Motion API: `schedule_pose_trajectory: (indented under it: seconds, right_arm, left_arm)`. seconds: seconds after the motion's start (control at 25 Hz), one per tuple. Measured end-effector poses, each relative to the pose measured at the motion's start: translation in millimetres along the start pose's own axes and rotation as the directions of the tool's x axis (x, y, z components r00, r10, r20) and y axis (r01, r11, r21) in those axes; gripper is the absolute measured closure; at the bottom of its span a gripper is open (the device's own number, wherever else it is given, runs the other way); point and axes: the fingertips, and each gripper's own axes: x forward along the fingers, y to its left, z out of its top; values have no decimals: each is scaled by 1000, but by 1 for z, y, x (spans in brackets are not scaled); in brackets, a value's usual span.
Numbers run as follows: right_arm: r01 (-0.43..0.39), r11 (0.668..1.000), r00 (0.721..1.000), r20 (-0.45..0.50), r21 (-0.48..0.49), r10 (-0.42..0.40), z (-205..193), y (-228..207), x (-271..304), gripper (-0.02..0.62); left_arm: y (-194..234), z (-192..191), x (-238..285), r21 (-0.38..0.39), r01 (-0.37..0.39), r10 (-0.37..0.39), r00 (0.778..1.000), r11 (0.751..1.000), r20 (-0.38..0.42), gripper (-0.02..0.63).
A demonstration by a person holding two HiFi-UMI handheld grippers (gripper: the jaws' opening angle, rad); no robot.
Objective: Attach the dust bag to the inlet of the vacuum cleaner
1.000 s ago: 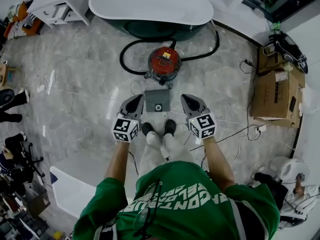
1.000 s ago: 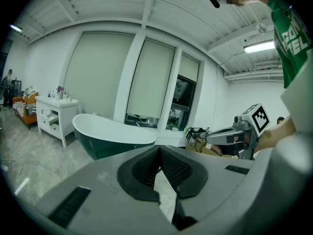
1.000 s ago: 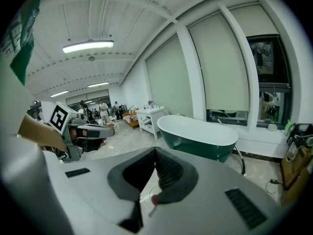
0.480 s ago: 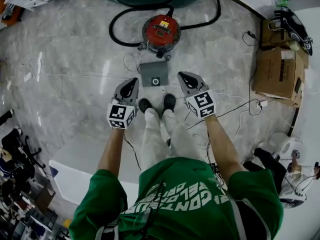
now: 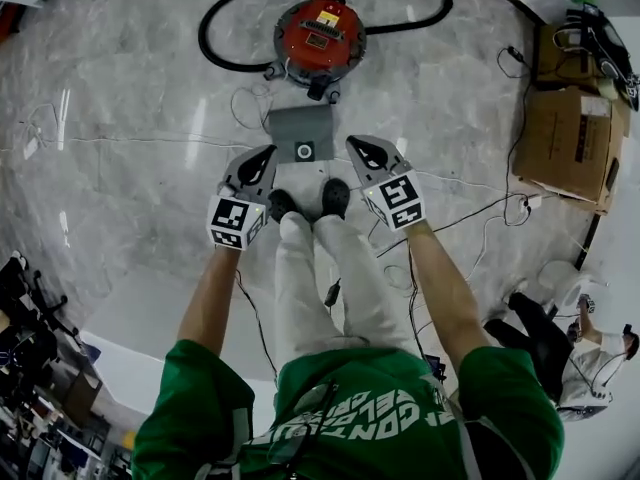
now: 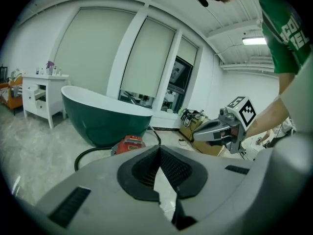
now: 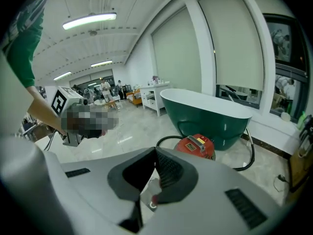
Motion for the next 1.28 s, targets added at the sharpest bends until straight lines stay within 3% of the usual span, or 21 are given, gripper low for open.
schedule_pose_trajectory:
  seconds: [0.24, 0.44, 0.64, 0.84, 1.0, 1.28]
  right_arm:
    - [-38, 999, 999, 4, -7, 38, -81, -11, 67, 588]
    - [-62, 998, 998, 26, 23, 62, -161, -31, 141, 588]
    - [-85, 996, 995, 50, -35, 86, -226, -50, 209, 588]
    - [-103, 994, 991, 84, -41, 106, -289, -62, 272, 588]
    - [-114, 993, 988, 102, -36, 117, -337, -69, 316, 588]
    - [-122, 992, 985, 124, -17, 123, -393, -78, 356, 588]
  left_arm:
    - [15, -106, 49, 36, 71, -70, 997, 997, -41, 601]
    - [52, -212, 93, 58, 88, -83, 994, 994, -77, 601]
    - [83, -295, 140, 83, 107, -101, 992, 991, -70, 601]
    - [105, -359, 185, 135, 154, -147, 988, 979, -55, 601]
    - [122, -405, 224, 131, 173, -171, 985, 976, -29, 601]
    - [130, -454, 267, 175, 223, -226, 974, 959, -6, 601]
